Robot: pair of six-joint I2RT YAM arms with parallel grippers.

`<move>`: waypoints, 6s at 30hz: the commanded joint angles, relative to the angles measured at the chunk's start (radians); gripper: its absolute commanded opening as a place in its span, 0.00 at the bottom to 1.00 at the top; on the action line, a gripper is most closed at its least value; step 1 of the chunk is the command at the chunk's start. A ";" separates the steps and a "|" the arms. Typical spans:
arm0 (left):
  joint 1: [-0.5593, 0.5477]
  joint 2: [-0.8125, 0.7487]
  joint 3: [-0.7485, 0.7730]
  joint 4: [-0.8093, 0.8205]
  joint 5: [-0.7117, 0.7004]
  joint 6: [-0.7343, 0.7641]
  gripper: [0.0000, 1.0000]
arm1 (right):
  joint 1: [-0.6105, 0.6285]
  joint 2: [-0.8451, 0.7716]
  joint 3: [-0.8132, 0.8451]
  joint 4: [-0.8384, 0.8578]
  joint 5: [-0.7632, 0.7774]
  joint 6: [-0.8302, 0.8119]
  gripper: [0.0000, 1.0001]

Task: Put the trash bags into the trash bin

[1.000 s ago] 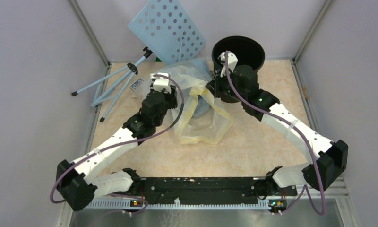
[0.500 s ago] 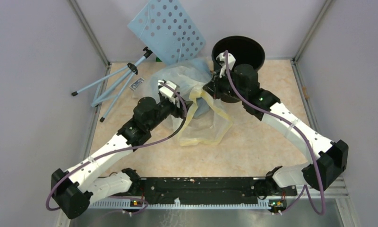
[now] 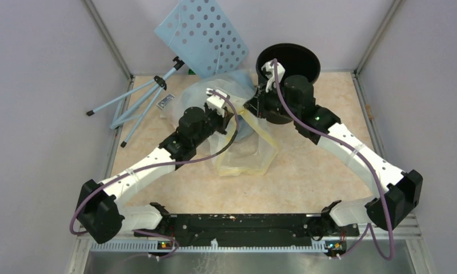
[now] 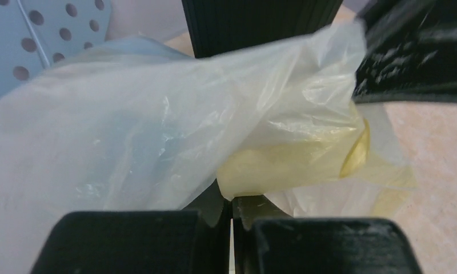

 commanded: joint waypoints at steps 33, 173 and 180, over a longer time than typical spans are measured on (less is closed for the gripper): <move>0.024 0.110 0.586 -0.835 0.085 -0.298 0.00 | 0.358 -0.165 -0.599 0.475 0.666 0.092 0.00; 0.524 -0.301 0.140 -0.597 0.006 -0.374 0.89 | 0.107 -0.442 -0.511 0.020 0.287 0.196 0.00; 0.267 -0.105 0.127 -0.300 0.414 -0.450 0.73 | 0.107 -0.334 -0.542 0.155 0.153 0.248 0.00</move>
